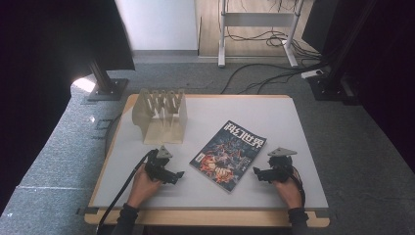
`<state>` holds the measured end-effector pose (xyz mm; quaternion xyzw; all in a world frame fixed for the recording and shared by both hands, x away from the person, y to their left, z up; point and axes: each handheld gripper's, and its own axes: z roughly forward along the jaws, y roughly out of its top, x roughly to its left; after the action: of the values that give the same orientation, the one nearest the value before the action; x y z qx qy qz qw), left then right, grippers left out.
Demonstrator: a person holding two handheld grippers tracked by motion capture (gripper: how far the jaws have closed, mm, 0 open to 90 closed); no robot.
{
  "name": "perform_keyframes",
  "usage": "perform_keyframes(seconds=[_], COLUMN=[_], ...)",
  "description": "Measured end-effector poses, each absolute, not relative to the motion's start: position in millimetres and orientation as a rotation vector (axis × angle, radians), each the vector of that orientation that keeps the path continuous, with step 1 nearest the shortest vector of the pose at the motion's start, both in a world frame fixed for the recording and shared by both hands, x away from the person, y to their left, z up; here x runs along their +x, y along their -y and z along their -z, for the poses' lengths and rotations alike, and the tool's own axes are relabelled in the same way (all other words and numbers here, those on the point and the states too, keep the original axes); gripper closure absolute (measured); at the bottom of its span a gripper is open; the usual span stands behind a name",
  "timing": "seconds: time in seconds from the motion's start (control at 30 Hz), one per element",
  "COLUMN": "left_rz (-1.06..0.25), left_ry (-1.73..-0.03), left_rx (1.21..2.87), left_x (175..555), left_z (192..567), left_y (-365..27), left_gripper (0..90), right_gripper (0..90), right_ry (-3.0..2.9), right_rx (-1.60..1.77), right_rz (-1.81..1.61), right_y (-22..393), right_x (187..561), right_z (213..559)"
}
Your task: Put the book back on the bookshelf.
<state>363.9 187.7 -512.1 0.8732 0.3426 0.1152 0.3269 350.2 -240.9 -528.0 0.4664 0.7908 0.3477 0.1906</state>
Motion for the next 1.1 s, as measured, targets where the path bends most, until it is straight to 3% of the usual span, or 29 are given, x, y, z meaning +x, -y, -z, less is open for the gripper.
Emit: perform_keyframes(seconds=[0.5, 1.1], left_rz=[-0.219, -0.145], left_ry=[-0.776, -0.740], left_rx=[2.294, 2.315], left_x=[398, 415], left_z=[495, 524], left_y=[-142, -109], left_gripper=[0.0, 0.0], right_gripper=[0.0, 0.0], right_ry=[-2.216, -2.331], right_rx=[1.251, 1.233], right_rz=[-1.019, -1.009], right_y=[241, 235], right_x=[393, 457], right_z=[510, 528])
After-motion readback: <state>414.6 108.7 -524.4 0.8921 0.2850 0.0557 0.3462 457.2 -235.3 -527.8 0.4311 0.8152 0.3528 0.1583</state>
